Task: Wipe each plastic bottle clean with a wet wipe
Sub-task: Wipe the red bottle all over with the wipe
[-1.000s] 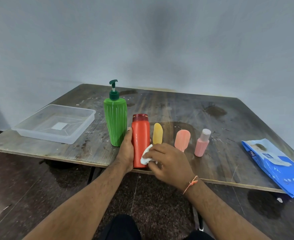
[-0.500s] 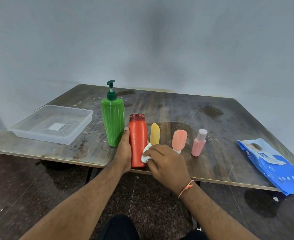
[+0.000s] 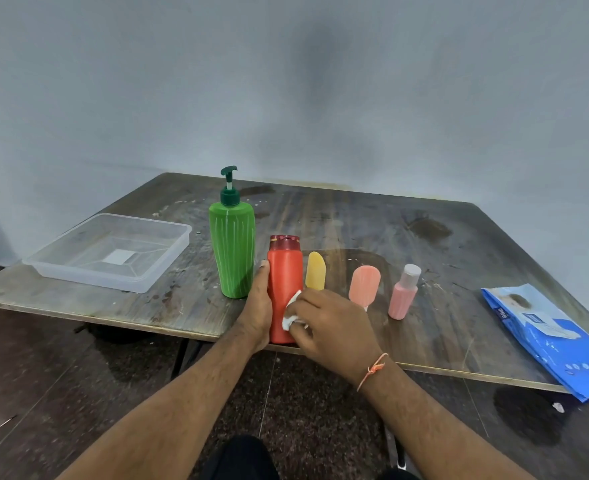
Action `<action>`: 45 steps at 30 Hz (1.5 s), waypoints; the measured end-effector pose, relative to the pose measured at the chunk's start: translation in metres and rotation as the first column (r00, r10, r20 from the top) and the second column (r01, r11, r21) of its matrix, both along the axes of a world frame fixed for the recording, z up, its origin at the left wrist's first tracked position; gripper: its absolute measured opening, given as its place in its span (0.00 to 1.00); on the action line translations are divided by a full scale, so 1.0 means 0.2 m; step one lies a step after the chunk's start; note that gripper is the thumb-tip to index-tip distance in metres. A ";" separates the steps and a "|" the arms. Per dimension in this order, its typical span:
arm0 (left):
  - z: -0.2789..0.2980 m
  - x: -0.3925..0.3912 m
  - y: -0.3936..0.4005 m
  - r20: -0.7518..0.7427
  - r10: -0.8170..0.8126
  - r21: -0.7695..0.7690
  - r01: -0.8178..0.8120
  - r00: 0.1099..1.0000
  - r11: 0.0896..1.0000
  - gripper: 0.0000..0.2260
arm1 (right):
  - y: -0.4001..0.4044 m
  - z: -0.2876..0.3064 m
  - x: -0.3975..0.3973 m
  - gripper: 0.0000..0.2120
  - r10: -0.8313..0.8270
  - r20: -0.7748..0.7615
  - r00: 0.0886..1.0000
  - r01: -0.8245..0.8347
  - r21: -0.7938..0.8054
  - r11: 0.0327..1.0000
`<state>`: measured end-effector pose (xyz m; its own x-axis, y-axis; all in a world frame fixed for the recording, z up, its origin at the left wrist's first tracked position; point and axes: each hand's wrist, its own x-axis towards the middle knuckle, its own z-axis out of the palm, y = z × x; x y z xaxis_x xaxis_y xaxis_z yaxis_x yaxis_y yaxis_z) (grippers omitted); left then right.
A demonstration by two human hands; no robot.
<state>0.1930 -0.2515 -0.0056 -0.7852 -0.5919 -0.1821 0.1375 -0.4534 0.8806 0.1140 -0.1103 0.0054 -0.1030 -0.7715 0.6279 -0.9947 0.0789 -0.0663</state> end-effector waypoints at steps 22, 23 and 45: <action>0.01 0.00 0.00 -0.027 0.031 -0.049 -0.032 0.999 0.998 0.32 | -0.14 0.11 -0.03 0.10 -0.095 0.013 0.995 0.096 -0.077 0.992; 0.01 0.00 0.00 -0.035 0.032 -0.044 -0.034 0.999 0.998 0.32 | -0.14 0.11 -0.02 0.10 -0.062 0.003 0.998 0.062 -0.066 0.996; 0.04 0.01 0.02 -0.055 0.051 -0.069 -0.055 0.997 0.996 0.31 | -0.17 0.18 -0.04 0.08 -0.046 -0.018 0.999 0.045 -0.092 0.995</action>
